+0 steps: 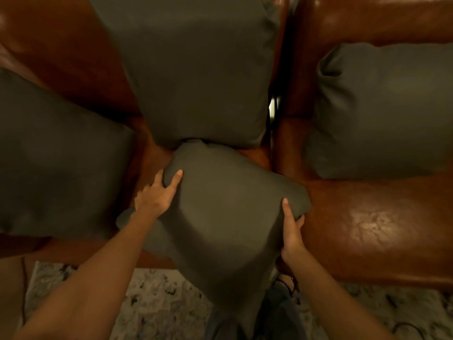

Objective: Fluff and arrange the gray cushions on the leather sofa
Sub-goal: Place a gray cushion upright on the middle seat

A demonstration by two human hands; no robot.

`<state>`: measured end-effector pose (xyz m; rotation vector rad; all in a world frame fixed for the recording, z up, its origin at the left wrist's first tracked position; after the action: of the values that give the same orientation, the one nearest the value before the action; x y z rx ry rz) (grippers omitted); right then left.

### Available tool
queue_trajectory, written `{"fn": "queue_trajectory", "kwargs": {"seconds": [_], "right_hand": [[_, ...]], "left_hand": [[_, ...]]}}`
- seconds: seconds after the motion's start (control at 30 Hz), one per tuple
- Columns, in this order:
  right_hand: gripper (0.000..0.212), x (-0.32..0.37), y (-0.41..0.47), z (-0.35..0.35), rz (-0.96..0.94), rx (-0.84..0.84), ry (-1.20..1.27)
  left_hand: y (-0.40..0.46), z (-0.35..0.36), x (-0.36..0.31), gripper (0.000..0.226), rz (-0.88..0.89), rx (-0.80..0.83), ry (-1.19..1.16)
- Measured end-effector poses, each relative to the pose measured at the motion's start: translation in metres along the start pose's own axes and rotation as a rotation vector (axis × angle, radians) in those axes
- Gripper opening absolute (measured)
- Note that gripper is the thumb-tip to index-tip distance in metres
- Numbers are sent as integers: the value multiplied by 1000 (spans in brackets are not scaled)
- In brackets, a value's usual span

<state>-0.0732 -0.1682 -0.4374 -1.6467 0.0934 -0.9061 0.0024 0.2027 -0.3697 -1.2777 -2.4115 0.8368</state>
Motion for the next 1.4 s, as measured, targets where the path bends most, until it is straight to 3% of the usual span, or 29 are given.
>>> {"fn": "queue_trajectory", "kwargs": {"seconds": [0.13, 0.23, 0.33, 0.43, 0.53, 0.67, 0.77, 0.83, 0.87, 0.93, 1.03, 1.17, 1.27, 1.4], "right_hand": [[99, 39, -7, -9, -155, -68, -123], [102, 81, -13, -11, -296, -56, -255], [106, 118, -24, -11, -407, -50, -397], [109, 145, -37, -19, -491, -68, -469], [108, 161, -41, -35, -542, -64, -481], [88, 171, -25, -47, -494, 33, -395], [87, 168, -13, -44, -435, 106, -407], [101, 166, -5, -45, -409, 103, -448], [109, 164, 0, -47, -391, 88, -481], [102, 165, 9, -50, -381, 54, -597], [85, 160, 21, -52, -327, 58, -742], [83, 161, 44, -47, -291, 122, -842], [83, 165, 60, -43, -262, 181, -860], [84, 179, 68, -51, -220, 335, -1045]], "left_hand": [[-18, 14, 0, 89, -5, 69, 4], [-40, 36, -4, 85, 6, 130, -272], [-50, 68, -14, 109, 33, 306, -593], [-45, 111, -23, 131, 24, 508, -638], [-78, 103, -55, 117, -10, 605, -720], [-90, 103, -85, 93, -3, 647, -796], [-85, 113, -89, 90, -46, 624, -796], [-85, 116, -90, 95, -63, 596, -833], [-83, 115, -92, 100, -76, 537, -854], [-82, 104, -97, 109, -103, 336, -842], [-96, 71, -126, 97, -2, 29, -513], [-108, 70, -191, 90, 324, -63, -86], [-100, 85, -207, 88, 310, -26, 99], [-99, 79, -217, 84, 239, -138, 172]]}}
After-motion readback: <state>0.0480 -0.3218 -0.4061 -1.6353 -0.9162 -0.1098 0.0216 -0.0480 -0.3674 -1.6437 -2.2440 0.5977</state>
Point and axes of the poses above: each hand's wrist, its own y-axis towards the middle knuckle, its own z-axis out of the palm, x = y × z, the point moved 8 cm from there along y, towards the middle knuckle, and after that the axes turned 11 degrees about y, right-handed, at the moved point
